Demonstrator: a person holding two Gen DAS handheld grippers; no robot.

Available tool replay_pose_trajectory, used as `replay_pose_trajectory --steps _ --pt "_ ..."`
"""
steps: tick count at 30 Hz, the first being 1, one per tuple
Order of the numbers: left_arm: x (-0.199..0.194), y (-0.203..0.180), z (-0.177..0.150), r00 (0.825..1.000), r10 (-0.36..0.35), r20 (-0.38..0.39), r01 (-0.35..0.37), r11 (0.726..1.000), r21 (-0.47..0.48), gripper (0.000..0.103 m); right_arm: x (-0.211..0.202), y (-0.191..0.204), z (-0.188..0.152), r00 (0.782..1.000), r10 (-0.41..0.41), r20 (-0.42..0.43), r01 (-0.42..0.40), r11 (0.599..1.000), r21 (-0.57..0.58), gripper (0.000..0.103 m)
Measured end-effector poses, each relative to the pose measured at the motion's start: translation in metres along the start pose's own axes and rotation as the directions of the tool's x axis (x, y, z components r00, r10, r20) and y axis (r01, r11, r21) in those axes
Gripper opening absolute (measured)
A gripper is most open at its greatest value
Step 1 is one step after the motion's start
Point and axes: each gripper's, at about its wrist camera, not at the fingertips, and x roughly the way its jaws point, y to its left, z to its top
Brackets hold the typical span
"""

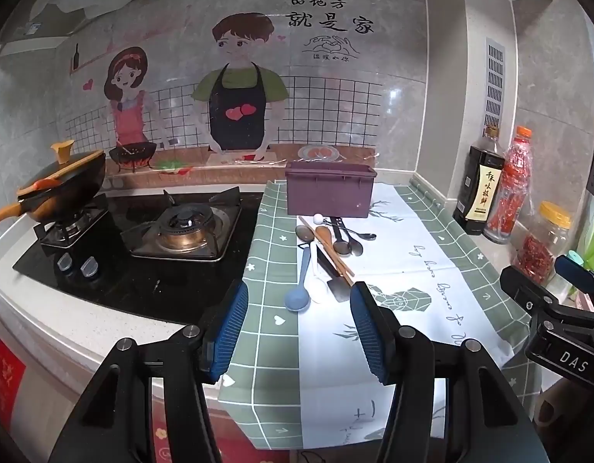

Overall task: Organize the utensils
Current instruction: 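Move both tools toward the utensils lying beside the purple holder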

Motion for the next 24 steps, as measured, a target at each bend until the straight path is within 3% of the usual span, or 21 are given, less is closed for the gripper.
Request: replay_pose_trajectory --steps 24 --pt "0.0023 0.0031 -0.0021 1.000 -0.012 -0.021 0.012 1.000 0.002 0.056 -0.0040 0.0036 0.0016 1.000 0.002 -0.007 -0.002 1.000 -0.007 0.103"
